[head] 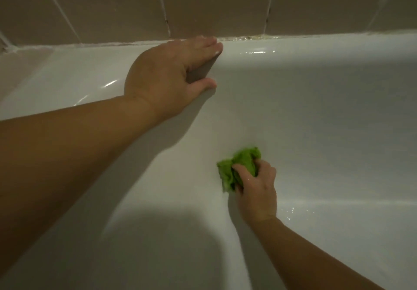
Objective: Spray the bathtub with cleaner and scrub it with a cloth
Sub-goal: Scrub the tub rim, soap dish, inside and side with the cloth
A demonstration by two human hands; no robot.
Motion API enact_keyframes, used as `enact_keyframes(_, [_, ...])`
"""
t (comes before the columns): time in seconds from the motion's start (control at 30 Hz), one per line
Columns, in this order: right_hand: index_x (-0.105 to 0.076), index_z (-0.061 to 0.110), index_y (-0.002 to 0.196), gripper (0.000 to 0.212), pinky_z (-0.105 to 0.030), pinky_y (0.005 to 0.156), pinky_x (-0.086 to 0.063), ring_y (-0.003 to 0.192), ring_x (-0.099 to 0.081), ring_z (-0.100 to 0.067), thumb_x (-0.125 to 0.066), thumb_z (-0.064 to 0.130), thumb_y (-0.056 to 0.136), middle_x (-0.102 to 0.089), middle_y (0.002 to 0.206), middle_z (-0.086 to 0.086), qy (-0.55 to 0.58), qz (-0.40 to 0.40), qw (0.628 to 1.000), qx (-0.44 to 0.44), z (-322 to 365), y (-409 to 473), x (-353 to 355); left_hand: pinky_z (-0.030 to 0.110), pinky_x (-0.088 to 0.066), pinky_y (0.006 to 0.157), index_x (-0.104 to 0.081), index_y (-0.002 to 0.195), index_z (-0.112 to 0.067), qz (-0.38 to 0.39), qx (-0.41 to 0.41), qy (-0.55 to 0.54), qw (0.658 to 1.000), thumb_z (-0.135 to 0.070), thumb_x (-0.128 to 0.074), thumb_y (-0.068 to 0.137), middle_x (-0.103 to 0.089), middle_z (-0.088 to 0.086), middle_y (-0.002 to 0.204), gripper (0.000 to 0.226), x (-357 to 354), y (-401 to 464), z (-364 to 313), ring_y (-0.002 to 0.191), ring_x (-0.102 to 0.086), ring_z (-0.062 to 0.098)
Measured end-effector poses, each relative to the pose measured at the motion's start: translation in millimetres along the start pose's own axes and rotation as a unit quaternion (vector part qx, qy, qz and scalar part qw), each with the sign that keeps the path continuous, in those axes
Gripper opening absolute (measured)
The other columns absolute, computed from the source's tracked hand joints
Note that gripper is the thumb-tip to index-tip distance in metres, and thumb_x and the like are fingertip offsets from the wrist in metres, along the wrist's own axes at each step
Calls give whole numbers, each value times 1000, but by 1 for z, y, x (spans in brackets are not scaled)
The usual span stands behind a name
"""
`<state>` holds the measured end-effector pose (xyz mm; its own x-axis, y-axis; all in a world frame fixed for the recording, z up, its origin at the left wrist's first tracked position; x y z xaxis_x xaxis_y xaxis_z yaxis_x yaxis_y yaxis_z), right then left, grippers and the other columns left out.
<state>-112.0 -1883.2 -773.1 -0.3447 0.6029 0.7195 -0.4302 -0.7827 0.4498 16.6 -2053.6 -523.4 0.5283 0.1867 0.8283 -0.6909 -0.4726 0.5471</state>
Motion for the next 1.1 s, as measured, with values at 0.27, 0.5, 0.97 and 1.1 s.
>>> enact_keyframes(0.27, [-70, 34, 126, 52, -40, 79, -52, 115, -41, -38, -81, 18, 77, -40, 139, -10, 23, -194, 980, 48, 73, 112, 88, 43, -46, 113, -63, 140, -26, -37, -14, -7, 999, -32, -64, 98, -61, -6, 143, 43, 1, 0, -6, 135, -55, 14])
enact_keyframes(0.5, [-67, 34, 117, 54, -48, 68, -58, 109, -42, -41, -90, 16, 71, -42, 134, -14, -17, -64, 997, 26, 4, 34, 25, 40, -45, 114, -65, 137, -28, -58, 5, -14, 998, -42, -65, 96, -62, -8, 141, 43, -4, 2, -10, 134, -55, 10])
enact_keyframes(0.97, [-71, 28, 118, 54, -46, 77, -57, 124, -41, -38, -84, 7, 71, -37, 134, -12, 50, -103, 993, -34, 28, 78, 87, 45, -33, 118, -57, 145, -27, -34, 24, 23, 999, -44, -62, 96, -56, -3, 150, 52, -19, 5, -24, 141, -50, 16])
enact_keyframes(1.1, [-69, 32, 123, 52, -38, 78, -53, 123, -41, -34, -80, 15, 76, -40, 136, -13, 46, -177, 983, -8, 64, 134, 145, 44, -29, 120, -59, 144, -28, -37, 53, -6, 998, -38, -66, 95, -56, -5, 149, 50, -20, 4, -31, 142, -47, 13])
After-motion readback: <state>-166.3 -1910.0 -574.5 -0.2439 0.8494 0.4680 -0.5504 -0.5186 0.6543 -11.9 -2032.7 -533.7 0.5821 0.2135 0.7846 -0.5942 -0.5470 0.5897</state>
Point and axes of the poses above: each hand's wrist, its own y-axis towards the middle knuckle, its own x-axis out of the back of the hand, z = x × y, the point moved 3 cm from there along y, towards the middle knuckle
